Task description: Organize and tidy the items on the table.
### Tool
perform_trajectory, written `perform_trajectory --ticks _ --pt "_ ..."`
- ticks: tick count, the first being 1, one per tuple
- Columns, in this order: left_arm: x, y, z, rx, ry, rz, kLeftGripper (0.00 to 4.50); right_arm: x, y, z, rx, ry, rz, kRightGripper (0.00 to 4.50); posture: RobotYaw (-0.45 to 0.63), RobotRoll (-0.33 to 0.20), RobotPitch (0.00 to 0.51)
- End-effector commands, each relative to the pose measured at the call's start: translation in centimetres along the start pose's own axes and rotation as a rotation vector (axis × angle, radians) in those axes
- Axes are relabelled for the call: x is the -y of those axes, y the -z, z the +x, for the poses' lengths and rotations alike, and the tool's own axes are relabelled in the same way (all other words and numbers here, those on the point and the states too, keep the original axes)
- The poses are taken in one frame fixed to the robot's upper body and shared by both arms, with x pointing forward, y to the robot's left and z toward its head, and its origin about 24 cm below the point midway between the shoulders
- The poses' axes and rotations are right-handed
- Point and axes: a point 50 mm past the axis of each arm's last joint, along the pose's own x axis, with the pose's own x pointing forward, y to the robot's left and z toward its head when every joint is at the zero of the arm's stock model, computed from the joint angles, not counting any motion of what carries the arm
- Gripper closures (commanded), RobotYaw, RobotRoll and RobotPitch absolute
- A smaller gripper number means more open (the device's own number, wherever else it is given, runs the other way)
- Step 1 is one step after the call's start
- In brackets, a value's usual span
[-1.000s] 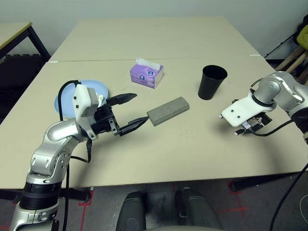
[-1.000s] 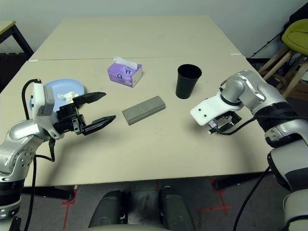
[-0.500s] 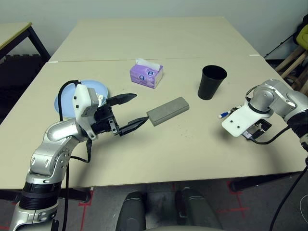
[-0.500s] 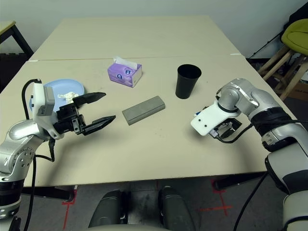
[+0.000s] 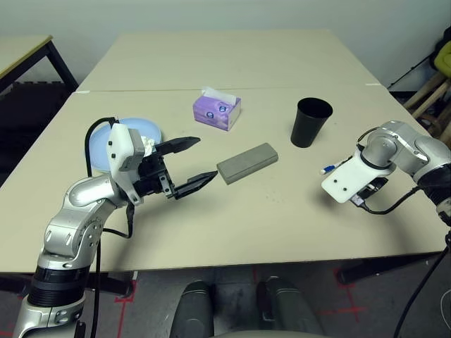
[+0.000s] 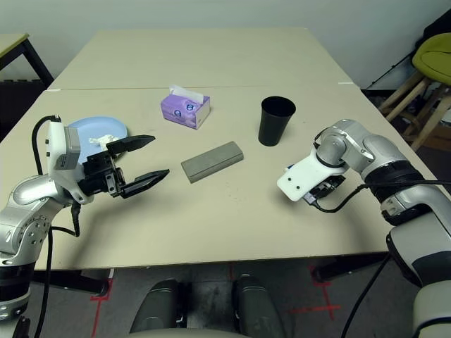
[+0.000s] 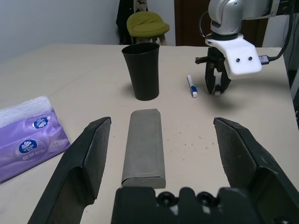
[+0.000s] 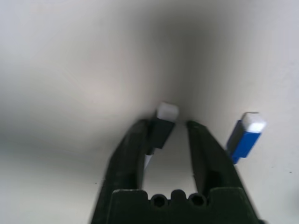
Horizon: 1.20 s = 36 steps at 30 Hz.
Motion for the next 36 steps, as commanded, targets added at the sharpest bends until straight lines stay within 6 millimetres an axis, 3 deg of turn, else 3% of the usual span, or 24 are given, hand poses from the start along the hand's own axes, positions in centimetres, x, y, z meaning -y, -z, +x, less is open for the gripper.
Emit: perform_trajectory --ticks 1,2,11,19,31,36 --pt "0.1 0.1 0.1 -0.021 0.021 0.005 0.00 -1.3 -0.2 1.3 0.041 -0.086 0.025 3.90 0.07 0.000 0.097" --pt "0.1 0.1 0.1 -0.022 0.022 0.005 0.00 -1.3 -0.2 1.2 0.044 -0.084 0.032 4.10 0.07 0.000 0.097" --pt "0.0 0.1 0.2 -0.026 0.030 0.003 0.00 -1.4 0.2 -0.4 0.074 -0.033 0.098 4.10 0.06 0.000 0.103" --pt "0.0 0.2 0.2 -0.027 0.033 -0.001 0.00 -0.3 -0.6 -4.5 0.238 0.106 0.223 4.10 0.05 0.000 0.105" --pt "-0.2 0.2 0.6 -0.027 0.046 -0.002 0.00 3.3 -3.9 -13.2 0.951 0.354 0.572 4.10 0.03 0.000 0.108" --pt "-0.3 0.3 0.7 -0.029 0.051 -0.001 0.00 5.3 -4.0 -15.5 1.124 0.530 0.654 4.10 0.03 0.000 0.106"
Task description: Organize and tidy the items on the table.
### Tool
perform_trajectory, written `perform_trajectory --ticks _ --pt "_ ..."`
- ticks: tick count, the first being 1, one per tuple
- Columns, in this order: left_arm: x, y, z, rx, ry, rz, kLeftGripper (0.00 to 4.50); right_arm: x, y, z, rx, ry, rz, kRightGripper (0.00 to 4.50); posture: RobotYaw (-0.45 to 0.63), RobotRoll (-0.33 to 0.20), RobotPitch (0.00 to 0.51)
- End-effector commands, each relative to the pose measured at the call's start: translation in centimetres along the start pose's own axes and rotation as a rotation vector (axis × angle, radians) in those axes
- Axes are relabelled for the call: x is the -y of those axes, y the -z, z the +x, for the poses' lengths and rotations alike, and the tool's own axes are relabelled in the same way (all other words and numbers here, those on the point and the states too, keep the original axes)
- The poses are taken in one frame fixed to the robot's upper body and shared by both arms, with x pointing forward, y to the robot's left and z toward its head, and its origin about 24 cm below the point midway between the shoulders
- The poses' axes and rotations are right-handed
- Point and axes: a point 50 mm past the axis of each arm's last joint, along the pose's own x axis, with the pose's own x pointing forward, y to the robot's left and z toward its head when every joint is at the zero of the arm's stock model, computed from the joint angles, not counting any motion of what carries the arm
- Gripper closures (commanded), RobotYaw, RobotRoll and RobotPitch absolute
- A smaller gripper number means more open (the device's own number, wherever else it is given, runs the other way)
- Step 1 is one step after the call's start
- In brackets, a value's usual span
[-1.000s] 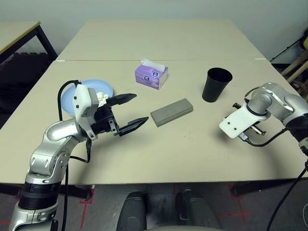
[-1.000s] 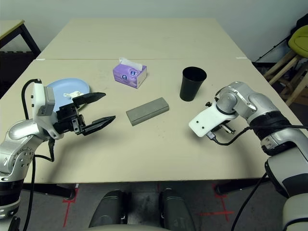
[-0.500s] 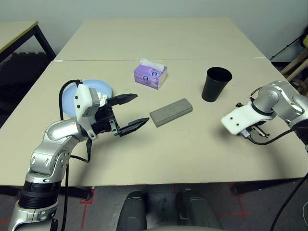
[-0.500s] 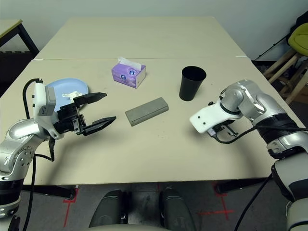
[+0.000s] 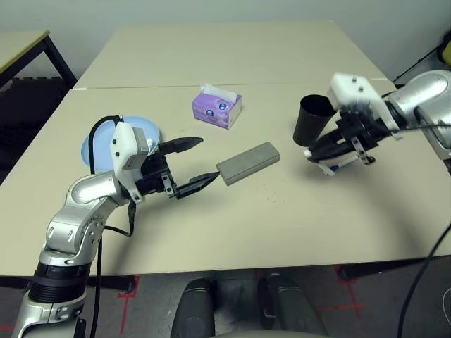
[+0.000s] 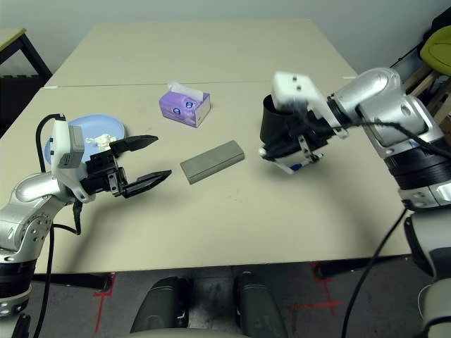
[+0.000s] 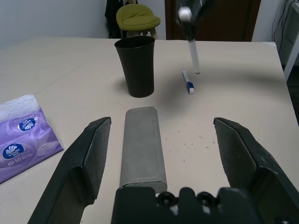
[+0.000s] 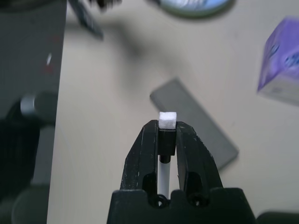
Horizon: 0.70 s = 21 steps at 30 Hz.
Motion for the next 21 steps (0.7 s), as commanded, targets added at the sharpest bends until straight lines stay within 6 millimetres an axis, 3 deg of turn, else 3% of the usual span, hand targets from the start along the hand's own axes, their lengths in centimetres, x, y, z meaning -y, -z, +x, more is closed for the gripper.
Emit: perform_trajectory --ticks 1,11,21 --pt "0.1 0.2 0.2 -0.020 0.022 0.002 0.00 1.2 -1.4 -0.4 0.136 0.129 0.027 4.10 0.03 0.000 0.105" --pt "0.2 0.2 0.1 -0.025 0.024 0.005 0.00 4.7 -1.1 -0.2 0.314 0.551 -0.101 4.10 0.04 0.000 0.100" --pt "0.2 0.3 0.2 -0.029 0.031 0.010 0.00 6.2 0.4 -1.4 0.313 0.750 -0.152 4.10 0.03 0.000 0.098"
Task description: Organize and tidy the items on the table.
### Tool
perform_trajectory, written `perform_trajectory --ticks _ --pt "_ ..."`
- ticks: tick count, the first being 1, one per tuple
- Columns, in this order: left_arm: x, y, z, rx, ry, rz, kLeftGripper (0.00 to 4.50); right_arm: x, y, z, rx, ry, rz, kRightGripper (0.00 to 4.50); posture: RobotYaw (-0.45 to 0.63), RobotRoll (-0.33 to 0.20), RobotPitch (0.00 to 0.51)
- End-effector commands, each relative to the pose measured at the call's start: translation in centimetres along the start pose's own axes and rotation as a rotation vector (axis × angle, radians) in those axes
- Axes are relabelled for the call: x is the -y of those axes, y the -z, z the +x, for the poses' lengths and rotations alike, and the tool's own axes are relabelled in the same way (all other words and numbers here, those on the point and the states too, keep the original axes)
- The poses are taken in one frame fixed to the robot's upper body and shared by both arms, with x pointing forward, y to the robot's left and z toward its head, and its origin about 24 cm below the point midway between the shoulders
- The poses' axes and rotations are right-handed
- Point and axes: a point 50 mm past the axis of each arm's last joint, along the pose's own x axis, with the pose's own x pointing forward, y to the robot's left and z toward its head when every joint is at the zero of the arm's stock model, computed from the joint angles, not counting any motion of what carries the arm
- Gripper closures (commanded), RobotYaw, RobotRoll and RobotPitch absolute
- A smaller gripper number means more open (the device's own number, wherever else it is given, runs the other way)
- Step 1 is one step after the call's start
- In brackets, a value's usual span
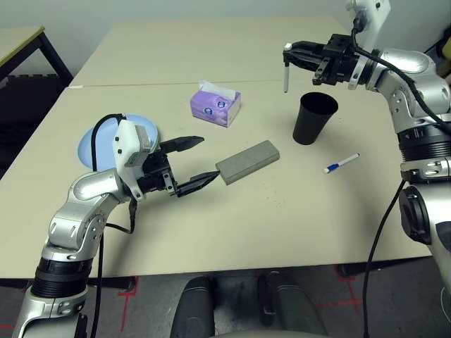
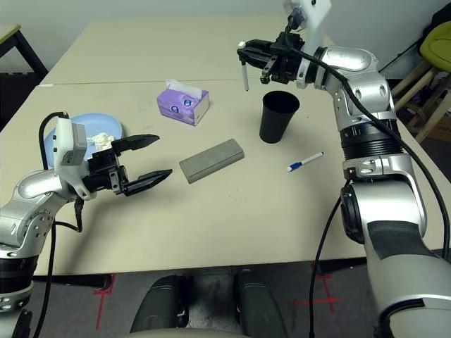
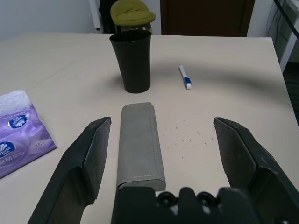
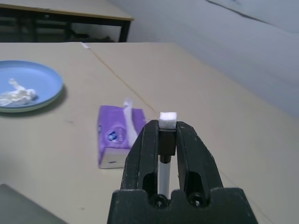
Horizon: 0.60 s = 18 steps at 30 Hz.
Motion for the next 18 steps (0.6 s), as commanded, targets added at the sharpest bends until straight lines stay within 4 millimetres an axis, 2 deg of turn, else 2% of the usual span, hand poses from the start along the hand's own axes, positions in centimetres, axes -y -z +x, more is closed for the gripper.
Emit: perform_trajectory --ticks 1,18 --pt "0.2 0.2 0.1 -0.016 0.016 0.004 0.00 0.9 0.0 -0.6 0.002 0.062 -0.030 4.10 0.03 0.000 0.098" --pt "0.2 0.3 0.1 -0.022 0.021 0.007 0.00 0.4 3.8 -3.1 -0.129 0.093 -0.003 4.10 0.03 0.000 0.096"
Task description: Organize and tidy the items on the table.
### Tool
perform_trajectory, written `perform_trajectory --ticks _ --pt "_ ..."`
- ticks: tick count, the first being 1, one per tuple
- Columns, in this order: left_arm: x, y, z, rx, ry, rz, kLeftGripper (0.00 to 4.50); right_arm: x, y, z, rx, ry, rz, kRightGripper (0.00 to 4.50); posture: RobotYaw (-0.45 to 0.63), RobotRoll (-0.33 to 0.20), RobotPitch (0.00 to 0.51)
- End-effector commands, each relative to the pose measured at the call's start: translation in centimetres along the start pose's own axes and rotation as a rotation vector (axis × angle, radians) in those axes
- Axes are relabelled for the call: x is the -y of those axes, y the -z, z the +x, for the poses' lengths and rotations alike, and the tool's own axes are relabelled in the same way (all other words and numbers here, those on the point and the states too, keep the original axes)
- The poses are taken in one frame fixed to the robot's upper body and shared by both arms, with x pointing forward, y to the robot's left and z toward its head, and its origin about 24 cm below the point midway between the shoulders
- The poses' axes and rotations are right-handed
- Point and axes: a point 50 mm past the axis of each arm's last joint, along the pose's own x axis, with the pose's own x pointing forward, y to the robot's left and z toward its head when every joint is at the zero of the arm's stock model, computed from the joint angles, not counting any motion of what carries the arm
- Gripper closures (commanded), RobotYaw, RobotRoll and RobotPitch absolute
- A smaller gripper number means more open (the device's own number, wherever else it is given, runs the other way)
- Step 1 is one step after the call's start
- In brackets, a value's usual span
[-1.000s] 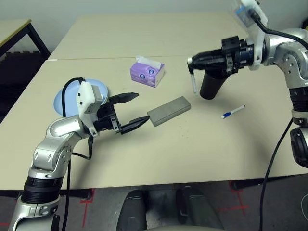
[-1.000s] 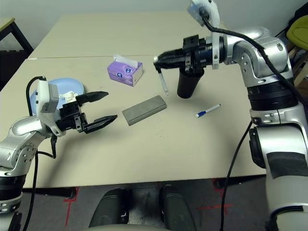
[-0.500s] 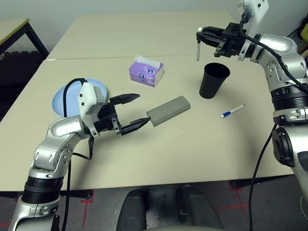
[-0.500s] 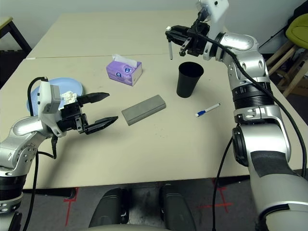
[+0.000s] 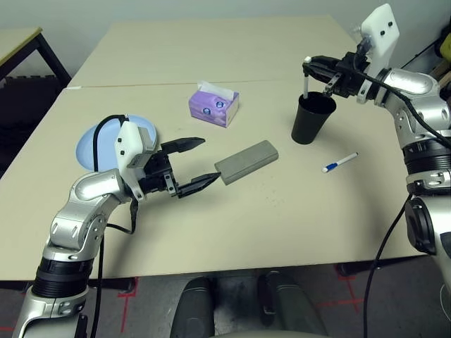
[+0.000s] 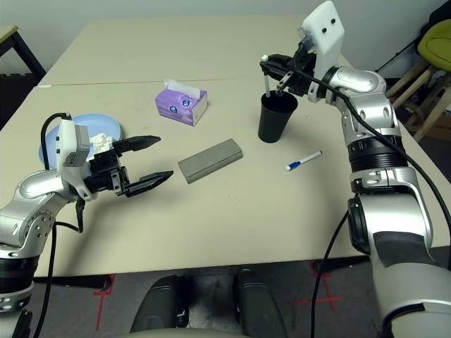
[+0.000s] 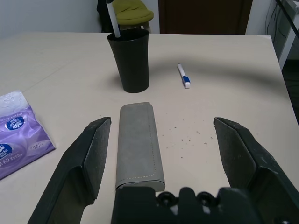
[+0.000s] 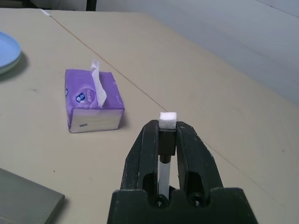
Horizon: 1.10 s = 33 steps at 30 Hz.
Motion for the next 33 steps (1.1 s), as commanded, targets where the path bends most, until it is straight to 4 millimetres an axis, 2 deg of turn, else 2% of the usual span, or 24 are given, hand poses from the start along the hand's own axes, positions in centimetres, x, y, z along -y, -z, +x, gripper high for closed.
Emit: perform_trajectory --ticks 1,8,9,10,18,20,25,28,33 --pt "0.1 0.2 0.0 -0.017 0.016 0.002 0.00 -0.1 0.5 -0.4 -0.020 0.001 0.004 4.10 0.03 0.000 0.096" --pt "0.0 0.2 -0.1 -0.021 0.015 0.005 0.00 -0.6 1.8 -0.6 -0.086 -0.031 0.023 4.10 0.03 0.000 0.099" --pt "0.0 0.2 -0.1 -0.021 0.014 0.004 0.00 -0.7 2.0 -0.6 -0.093 -0.034 0.021 3.34 0.03 0.000 0.099" --pt "0.1 0.2 -0.1 -0.021 0.014 0.004 0.00 -0.7 2.1 -0.6 -0.098 -0.030 0.020 3.08 0.03 0.000 0.099" --pt "0.1 0.4 -0.2 -0.022 0.012 0.001 0.00 -0.3 2.1 -0.9 -0.116 -0.029 -0.005 0.01 0.03 0.000 0.099" --pt "0.1 0.4 -0.2 -0.021 0.012 0.001 0.00 -0.1 1.9 -1.0 -0.113 -0.028 -0.019 0.01 0.03 0.000 0.099" --pt "0.0 0.5 -0.2 -0.021 0.012 0.003 0.00 0.5 -0.2 -1.4 -0.058 -0.073 -0.057 0.01 0.03 0.000 0.099" --pt "-0.1 0.6 -0.2 -0.021 0.010 0.004 0.00 0.1 -2.5 -2.3 -0.026 -0.204 -0.089 0.01 0.03 0.000 0.102" --pt "-0.2 0.7 -0.3 -0.017 0.006 0.004 0.00 -1.3 -3.2 -4.1 -0.140 -0.446 -0.073 0.01 0.03 0.000 0.103"
